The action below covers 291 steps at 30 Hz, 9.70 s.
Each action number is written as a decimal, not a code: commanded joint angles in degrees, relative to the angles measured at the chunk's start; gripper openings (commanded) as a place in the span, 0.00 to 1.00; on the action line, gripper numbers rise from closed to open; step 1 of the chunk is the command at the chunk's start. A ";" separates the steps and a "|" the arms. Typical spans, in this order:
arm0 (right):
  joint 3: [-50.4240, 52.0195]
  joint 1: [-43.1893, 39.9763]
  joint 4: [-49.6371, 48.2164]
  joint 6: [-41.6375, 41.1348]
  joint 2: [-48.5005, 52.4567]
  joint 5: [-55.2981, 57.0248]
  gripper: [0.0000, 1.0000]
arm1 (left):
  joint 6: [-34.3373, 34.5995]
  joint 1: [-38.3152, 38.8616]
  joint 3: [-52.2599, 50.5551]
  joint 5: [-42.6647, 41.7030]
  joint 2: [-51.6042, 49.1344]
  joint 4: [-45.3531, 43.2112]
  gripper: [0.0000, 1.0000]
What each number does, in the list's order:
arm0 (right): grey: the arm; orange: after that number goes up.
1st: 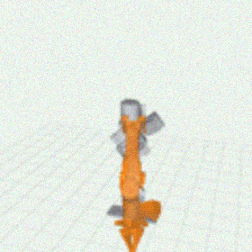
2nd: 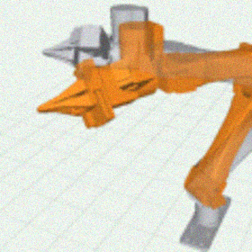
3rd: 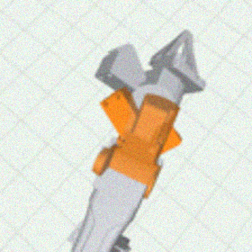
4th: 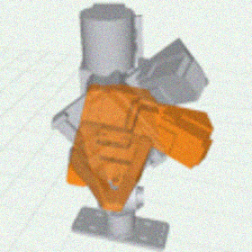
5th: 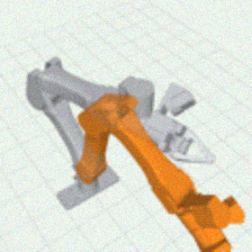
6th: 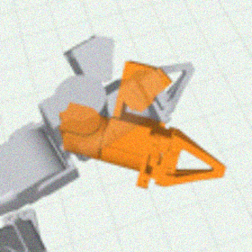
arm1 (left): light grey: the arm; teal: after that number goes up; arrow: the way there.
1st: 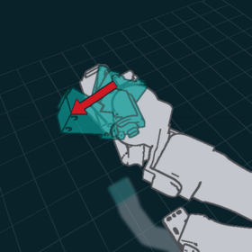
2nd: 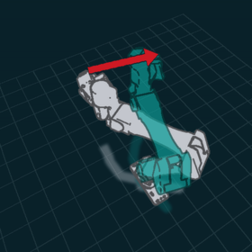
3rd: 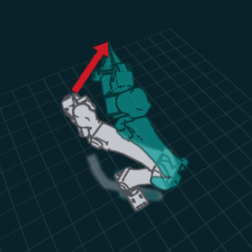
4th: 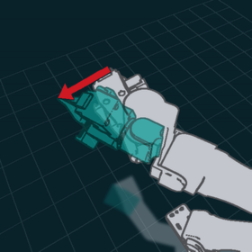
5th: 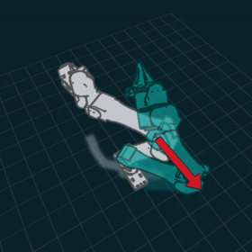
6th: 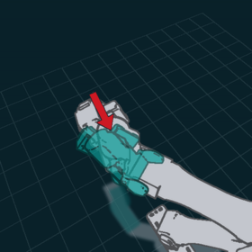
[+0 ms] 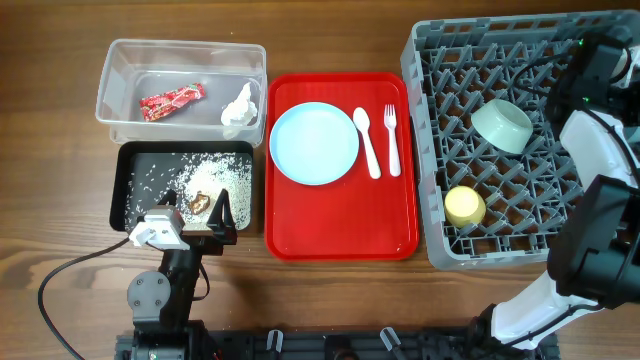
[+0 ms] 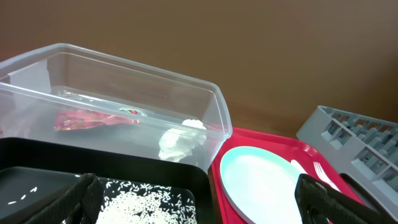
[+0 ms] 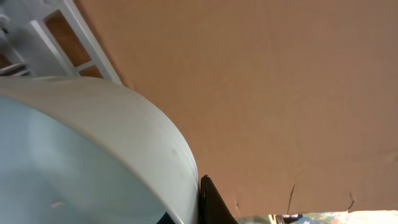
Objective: Sort waste into correct bins and load items into the dishwasher rack
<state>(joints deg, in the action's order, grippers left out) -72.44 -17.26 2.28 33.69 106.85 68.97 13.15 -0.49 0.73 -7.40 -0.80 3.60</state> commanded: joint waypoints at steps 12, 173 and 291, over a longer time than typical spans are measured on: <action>-0.20 16.48 9.99 -6.91 -1.99 -6.03 0.63 | -0.74 -0.37 -0.42 -0.28 0.44 0.00 1.00; -2.80 42.73 31.43 -53.18 10.38 -52.70 0.57 | -0.74 -0.37 -0.42 -0.28 0.44 0.02 1.00; 72.15 28.81 -2.69 -35.21 -106.64 -69.42 1.00 | -0.74 -0.37 -0.42 -0.28 0.42 0.02 1.00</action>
<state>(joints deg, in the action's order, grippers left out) -0.34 11.79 -0.10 -1.21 0.99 -1.02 13.15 -0.49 0.69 -7.40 -0.80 3.55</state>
